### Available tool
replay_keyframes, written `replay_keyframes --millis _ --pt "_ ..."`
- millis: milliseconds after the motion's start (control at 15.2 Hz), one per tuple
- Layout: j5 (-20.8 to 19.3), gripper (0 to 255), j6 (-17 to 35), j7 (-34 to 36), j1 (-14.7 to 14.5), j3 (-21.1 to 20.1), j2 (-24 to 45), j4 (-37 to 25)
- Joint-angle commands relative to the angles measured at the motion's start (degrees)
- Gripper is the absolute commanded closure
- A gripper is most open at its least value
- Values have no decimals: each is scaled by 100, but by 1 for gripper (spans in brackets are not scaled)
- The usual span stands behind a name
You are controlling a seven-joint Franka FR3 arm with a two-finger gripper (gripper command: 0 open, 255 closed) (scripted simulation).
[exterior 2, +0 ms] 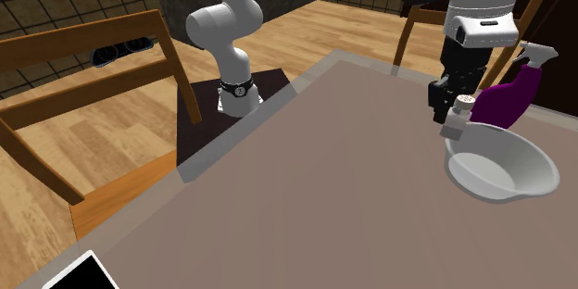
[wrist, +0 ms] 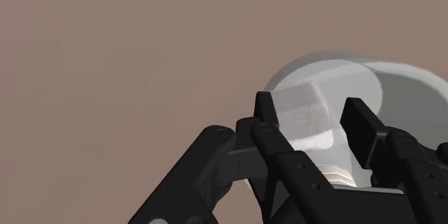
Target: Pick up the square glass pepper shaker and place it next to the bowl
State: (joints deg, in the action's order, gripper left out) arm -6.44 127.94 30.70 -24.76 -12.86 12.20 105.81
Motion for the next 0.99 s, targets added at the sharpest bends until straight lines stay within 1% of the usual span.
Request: replay_keyframes --millis 0,924 --pt "-23 255 144 22 -4 5 43 100" --pt "-248 255 1078 203 -51 80 538 557"
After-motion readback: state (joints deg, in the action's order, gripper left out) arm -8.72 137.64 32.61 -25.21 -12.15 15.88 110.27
